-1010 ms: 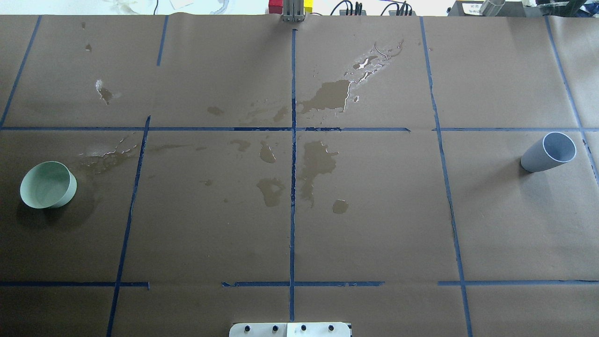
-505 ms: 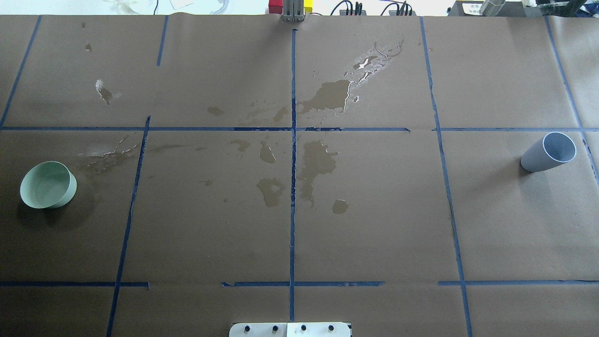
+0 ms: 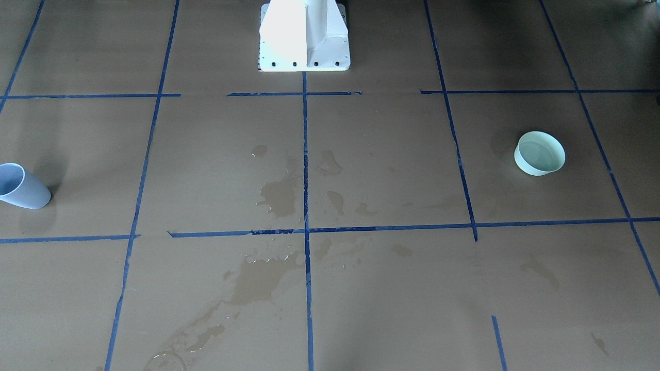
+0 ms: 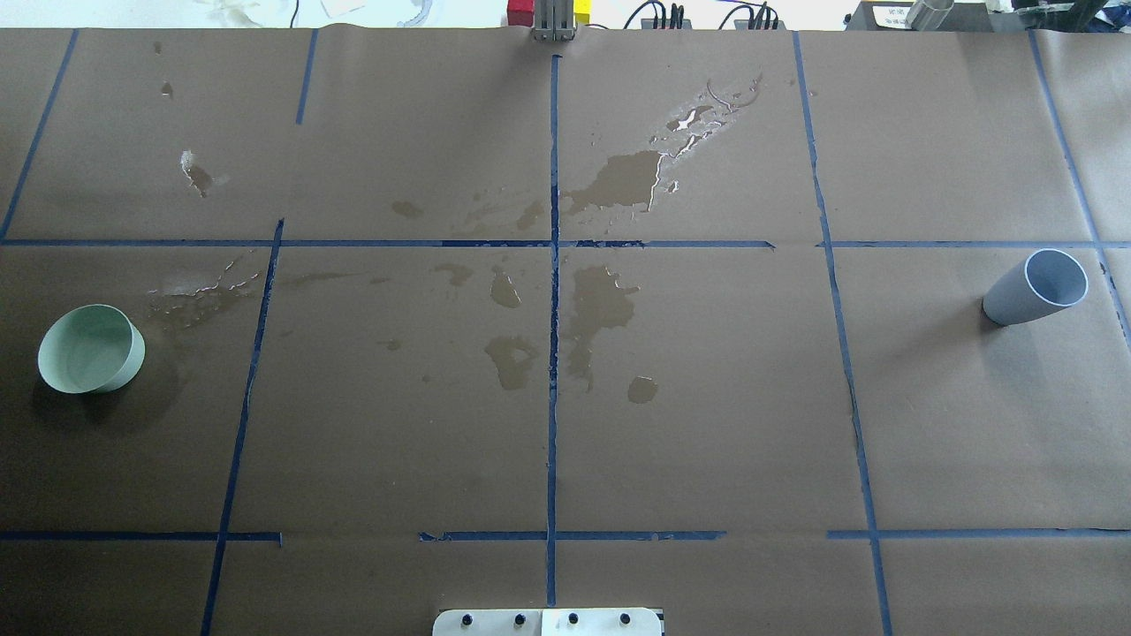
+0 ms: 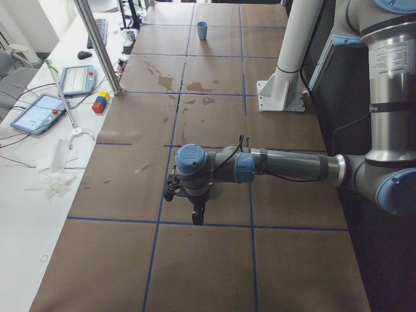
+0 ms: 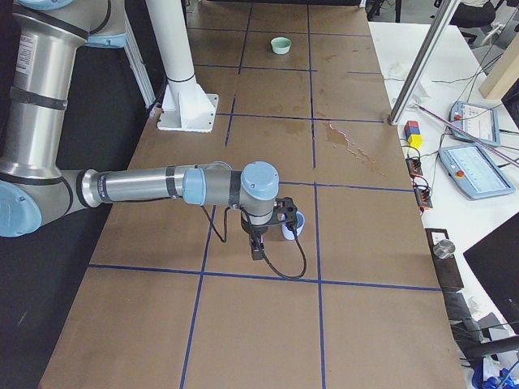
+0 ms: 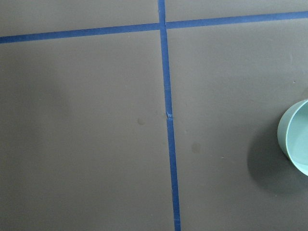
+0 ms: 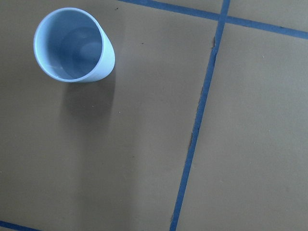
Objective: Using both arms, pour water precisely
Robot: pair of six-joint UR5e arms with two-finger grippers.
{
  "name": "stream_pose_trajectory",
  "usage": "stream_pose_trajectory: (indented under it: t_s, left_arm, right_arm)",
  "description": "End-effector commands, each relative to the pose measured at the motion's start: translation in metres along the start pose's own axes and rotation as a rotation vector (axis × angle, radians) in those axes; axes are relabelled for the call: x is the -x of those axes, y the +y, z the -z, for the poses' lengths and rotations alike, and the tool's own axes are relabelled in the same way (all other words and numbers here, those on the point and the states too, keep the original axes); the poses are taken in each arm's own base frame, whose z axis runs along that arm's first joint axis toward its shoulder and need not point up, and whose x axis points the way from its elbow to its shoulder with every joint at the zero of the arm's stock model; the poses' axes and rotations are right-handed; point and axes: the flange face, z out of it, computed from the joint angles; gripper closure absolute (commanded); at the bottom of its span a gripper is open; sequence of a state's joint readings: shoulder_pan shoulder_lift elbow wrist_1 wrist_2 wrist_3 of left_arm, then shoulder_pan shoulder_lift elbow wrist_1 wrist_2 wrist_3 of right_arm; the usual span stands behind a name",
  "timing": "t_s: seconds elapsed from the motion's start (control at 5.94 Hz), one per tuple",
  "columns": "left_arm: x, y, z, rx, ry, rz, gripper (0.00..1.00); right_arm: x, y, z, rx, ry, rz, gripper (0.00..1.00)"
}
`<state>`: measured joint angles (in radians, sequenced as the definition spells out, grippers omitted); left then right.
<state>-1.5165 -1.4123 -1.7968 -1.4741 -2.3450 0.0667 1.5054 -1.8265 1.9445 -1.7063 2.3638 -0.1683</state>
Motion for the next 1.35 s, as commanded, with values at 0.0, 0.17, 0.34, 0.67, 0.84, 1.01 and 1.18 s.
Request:
stream_pose_trajectory:
  t_s: [0.0,0.17,0.34,0.67,0.84,1.01,1.18]
  left_arm:
    - [-0.002,0.000,0.002,-0.005,0.002,-0.001,0.00]
    - [0.004,0.001,-0.005,0.009,0.006,0.012,0.00]
    - [0.005,0.000,-0.007,0.012,0.009,0.013,0.00]
    - [0.006,0.000,-0.007,0.011,0.007,0.003,0.00]
    - [0.005,0.000,-0.007,0.010,0.009,0.002,0.00]
    - [0.006,0.002,-0.007,0.011,0.009,0.003,0.00]
    - [0.001,-0.002,-0.003,-0.001,0.008,-0.014,0.00]
  right_arm:
    - [0.003,-0.001,-0.003,0.007,0.001,-0.061,0.00]
    - [0.007,-0.003,-0.002,0.000,0.000,-0.071,0.00]
    - [0.010,-0.004,-0.005,0.007,-0.007,-0.066,0.00]
    - [0.012,-0.005,-0.007,0.010,-0.009,-0.062,0.00]
    - [0.015,-0.006,-0.006,0.009,-0.015,-0.053,0.00]
    - [0.016,-0.006,-0.007,0.008,-0.029,-0.052,0.00]
    - [0.016,-0.006,-0.007,0.007,-0.029,-0.051,0.00]
